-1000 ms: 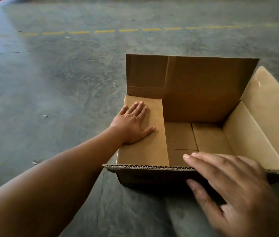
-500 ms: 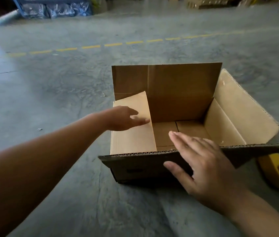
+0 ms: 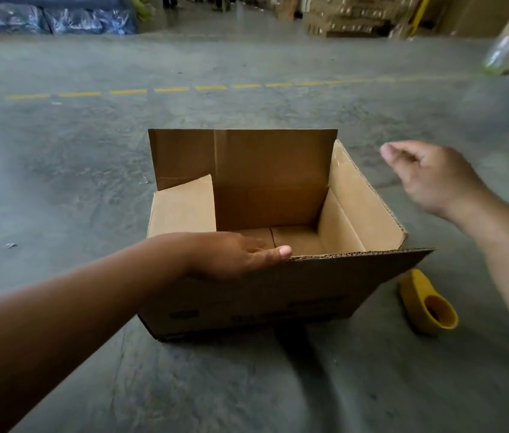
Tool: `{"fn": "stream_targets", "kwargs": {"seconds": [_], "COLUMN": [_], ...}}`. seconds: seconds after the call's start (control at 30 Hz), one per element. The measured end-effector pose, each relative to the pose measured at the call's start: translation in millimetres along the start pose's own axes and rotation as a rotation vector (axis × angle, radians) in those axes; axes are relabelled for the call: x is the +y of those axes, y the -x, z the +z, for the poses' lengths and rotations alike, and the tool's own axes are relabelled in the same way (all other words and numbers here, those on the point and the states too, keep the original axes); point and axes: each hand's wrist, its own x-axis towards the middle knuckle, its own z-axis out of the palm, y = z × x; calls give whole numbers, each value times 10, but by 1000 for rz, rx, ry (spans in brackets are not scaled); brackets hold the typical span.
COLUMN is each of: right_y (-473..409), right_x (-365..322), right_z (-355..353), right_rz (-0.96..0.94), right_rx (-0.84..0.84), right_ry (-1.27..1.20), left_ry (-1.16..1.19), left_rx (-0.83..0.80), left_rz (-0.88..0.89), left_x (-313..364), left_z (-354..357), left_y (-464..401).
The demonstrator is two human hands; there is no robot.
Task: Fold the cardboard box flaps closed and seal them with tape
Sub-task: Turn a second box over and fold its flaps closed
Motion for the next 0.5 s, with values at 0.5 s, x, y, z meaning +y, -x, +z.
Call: {"fn": "stream_targets", "kwargs": {"seconds": [0.5], "right_y": [-530], "right_x": [729], "right_z": [734], "right_rz": [39], "right_rx": [-486], "right_ry": [-266], "left_ry": [-353], "left_rx": [112], "left_rz": [102], "left_x": [442], "left_z": [237], "left_y": [-113]}}
